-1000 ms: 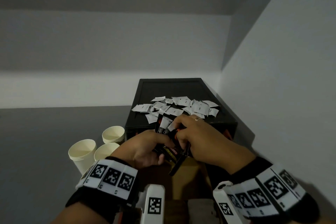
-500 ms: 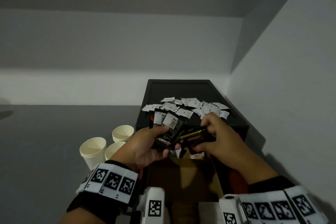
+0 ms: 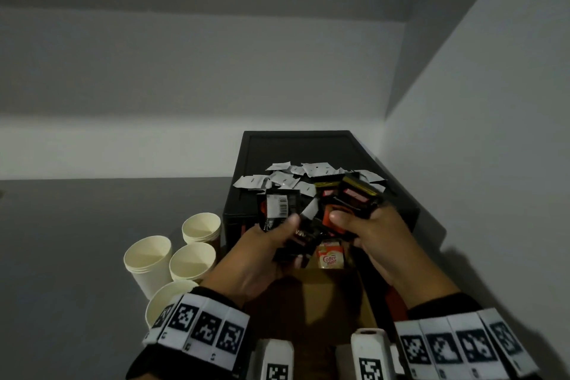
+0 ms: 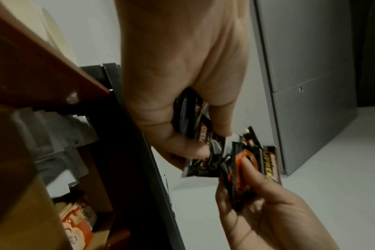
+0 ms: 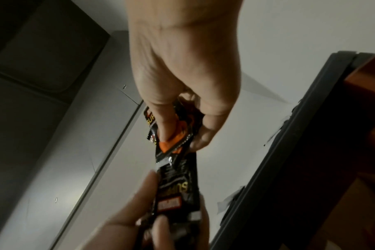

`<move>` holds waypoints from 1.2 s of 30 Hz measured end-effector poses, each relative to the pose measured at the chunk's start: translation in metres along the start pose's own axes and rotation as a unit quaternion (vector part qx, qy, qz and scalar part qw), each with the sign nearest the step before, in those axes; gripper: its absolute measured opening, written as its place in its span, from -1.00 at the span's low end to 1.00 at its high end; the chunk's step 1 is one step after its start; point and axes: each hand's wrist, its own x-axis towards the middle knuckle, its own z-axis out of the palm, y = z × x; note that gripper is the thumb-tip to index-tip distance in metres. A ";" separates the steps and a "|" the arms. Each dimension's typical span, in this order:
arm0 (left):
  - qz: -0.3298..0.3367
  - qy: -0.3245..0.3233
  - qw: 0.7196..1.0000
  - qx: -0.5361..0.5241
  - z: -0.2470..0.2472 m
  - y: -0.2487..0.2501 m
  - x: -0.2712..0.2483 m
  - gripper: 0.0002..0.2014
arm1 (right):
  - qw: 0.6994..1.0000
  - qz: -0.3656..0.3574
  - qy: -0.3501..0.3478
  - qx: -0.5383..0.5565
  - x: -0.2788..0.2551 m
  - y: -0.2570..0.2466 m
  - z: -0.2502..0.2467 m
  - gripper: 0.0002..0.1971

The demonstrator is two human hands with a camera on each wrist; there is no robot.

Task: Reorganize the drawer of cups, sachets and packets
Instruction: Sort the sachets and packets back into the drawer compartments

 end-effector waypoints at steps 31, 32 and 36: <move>-0.014 0.049 0.996 -0.071 0.004 -0.013 0.012 -0.33 | 0.992 0.089 -0.042 0.073 -0.002 0.031 -0.008 -0.72; -0.024 0.052 0.996 -0.074 0.003 -0.014 0.012 -0.33 | 0.990 0.092 -0.040 0.096 -0.002 0.030 -0.008 -0.73; -0.039 0.059 0.997 -0.040 0.004 -0.017 0.011 -0.57 | 0.985 0.108 -0.053 0.123 -0.005 0.034 0.001 -0.74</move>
